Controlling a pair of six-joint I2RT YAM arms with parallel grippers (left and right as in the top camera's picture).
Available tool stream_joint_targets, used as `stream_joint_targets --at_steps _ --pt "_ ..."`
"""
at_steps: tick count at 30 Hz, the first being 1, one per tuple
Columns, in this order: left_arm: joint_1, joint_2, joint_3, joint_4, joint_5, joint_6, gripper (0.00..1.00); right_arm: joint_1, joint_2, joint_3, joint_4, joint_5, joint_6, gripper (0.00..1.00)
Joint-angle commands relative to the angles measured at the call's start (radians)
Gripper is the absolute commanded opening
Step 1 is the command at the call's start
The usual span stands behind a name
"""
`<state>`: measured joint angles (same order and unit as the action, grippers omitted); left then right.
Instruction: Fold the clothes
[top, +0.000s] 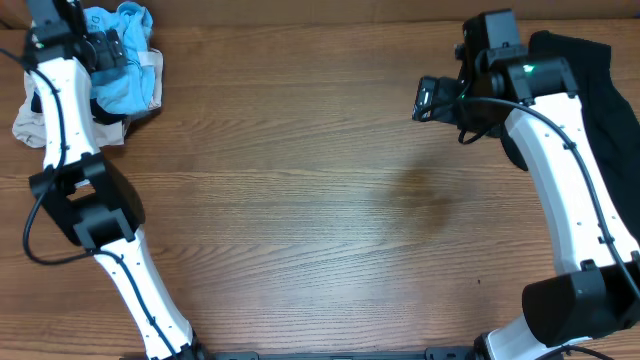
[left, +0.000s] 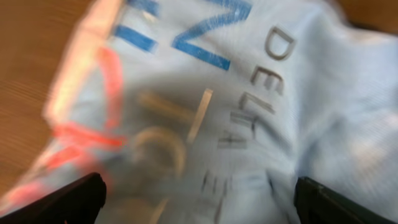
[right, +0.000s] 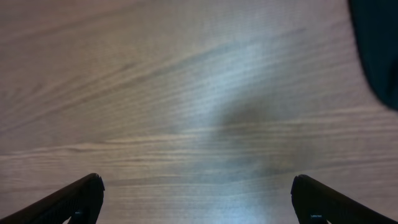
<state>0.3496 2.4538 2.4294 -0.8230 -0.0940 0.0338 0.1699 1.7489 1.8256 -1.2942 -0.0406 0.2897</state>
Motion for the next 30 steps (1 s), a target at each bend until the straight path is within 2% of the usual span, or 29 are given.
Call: stream_joint_targets --at_steps 1,4,9,18,30 --pt "-0.026 -0.237 0.099 -0.081 -0.01 0.019 1.0 -0.002 -0.119 0.142 -0.032 0.048 -0.034 1.0" --pt "-0.044 -0.343 0.1 -0.148 -0.01 0.019 1.0 -0.002 -0.181 0.261 -0.103 0.117 -0.033 1.0" --pt "-0.056 -0.448 0.1 -0.151 -0.01 0.019 1.0 -0.002 -0.306 0.373 -0.192 0.132 -0.032 1.0" --pt "-0.056 -0.463 0.093 -0.154 -0.01 0.019 1.0 -0.002 -0.486 0.376 -0.22 0.061 -0.032 1.0" --pt "-0.056 -0.463 0.092 -0.176 -0.01 0.019 1.0 -0.002 -0.494 0.372 -0.249 0.086 -0.034 1.0"
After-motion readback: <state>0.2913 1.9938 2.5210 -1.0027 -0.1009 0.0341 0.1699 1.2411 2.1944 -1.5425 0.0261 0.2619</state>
